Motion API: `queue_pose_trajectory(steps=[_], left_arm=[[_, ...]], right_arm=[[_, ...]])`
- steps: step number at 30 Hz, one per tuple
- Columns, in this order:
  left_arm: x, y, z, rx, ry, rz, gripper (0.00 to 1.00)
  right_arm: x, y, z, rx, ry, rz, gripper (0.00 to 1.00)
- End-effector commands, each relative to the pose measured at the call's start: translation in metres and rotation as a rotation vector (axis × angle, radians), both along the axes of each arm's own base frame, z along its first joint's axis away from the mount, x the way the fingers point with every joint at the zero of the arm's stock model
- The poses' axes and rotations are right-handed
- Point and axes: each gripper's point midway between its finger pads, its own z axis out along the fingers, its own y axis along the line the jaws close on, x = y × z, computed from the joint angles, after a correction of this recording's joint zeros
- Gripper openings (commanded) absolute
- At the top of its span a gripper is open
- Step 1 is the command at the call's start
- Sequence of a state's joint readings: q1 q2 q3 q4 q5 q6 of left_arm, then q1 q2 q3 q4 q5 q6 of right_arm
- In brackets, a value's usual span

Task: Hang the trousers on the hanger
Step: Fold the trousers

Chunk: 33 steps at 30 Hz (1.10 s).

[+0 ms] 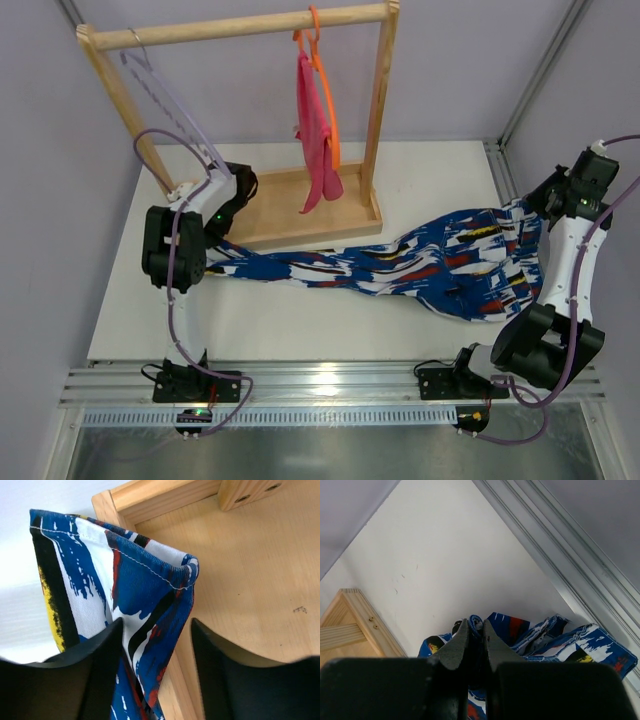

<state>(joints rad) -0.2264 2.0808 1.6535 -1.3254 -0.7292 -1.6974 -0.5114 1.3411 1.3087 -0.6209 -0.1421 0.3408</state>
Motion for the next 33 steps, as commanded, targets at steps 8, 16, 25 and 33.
queue_pose_trajectory(steps=[8, 16, 25, 33], left_arm=[[-0.022, 0.019, 0.025, 0.091, 0.057, 0.006, 0.17], [-0.055, 0.024, 0.038, 0.091, 0.059, 0.056, 0.00], [-0.084, 0.030, 0.047, 0.089, 0.064, 0.094, 0.01], [-0.124, 0.058, 0.059, 0.073, 0.019, 0.206, 0.01]], right_arm=[[-0.001, 0.002, 0.014, -0.048, -0.032, 0.008, 0.04], [-0.003, 0.003, 0.016, -0.045, -0.024, 0.001, 0.04], [-0.019, 0.004, 0.020, -0.058, -0.017, -0.040, 0.04], [-0.033, 0.004, 0.026, -0.053, -0.005, -0.090, 0.04]])
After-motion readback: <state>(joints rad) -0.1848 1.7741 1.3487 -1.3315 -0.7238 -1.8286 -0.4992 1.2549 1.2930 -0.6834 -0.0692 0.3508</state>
